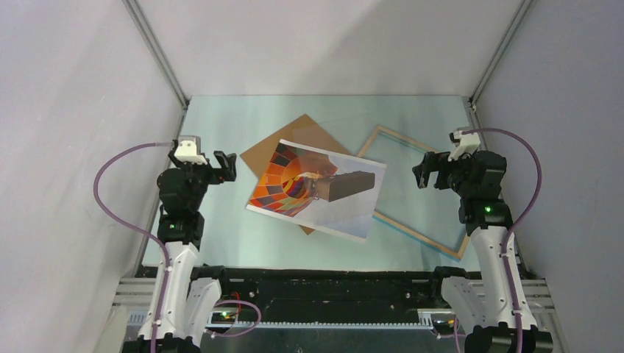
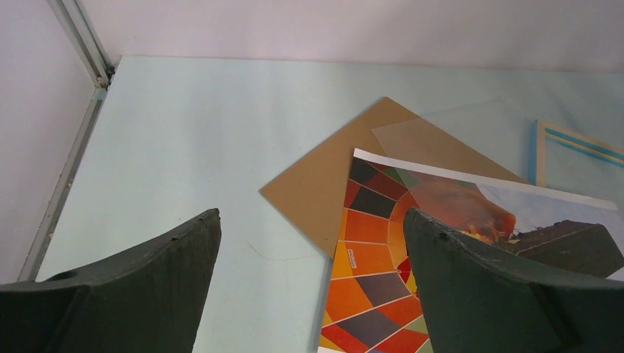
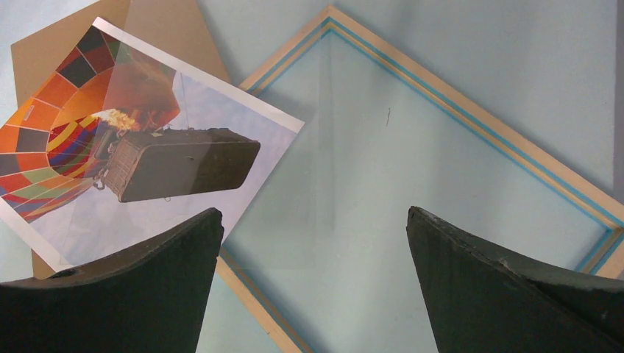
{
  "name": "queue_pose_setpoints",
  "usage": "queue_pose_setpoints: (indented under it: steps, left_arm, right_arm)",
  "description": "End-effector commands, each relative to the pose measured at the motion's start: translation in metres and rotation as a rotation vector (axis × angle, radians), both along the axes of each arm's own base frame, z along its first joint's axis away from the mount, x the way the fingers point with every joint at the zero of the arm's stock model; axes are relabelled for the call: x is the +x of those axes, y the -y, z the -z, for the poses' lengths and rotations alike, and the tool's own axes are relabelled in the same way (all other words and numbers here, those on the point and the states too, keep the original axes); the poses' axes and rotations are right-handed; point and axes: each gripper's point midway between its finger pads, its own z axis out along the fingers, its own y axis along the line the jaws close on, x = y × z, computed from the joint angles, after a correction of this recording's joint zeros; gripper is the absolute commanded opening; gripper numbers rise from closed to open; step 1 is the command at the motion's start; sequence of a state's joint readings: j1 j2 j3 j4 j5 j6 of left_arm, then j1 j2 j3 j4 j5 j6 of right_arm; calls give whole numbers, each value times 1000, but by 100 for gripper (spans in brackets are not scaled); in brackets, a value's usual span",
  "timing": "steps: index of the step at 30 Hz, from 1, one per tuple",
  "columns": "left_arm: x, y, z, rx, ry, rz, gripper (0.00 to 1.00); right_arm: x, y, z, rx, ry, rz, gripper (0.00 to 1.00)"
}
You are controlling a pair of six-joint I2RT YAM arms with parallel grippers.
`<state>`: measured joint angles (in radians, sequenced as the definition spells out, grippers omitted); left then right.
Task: Put the photo into the frame
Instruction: Move the photo frame item to the center of the board.
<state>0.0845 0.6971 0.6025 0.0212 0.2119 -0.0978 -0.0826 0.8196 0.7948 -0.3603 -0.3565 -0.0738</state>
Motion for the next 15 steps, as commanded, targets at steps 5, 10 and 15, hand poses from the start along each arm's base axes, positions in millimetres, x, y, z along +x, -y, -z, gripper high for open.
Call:
queue_pose_setpoints:
  steps: [5,10,15]
  left_arm:
    - [-1,0,-18,5,58,-7,98]
    - [-1,-1,-19,6,53,-12,98]
    - [-3,-1,-21,6,49,-10,98]
  right_arm:
    - [3,-2,-9,11,40,-13,100]
    - [3,-3,-10,14,43,-17,100]
    - [3,-3,-11,23,41,-13,100]
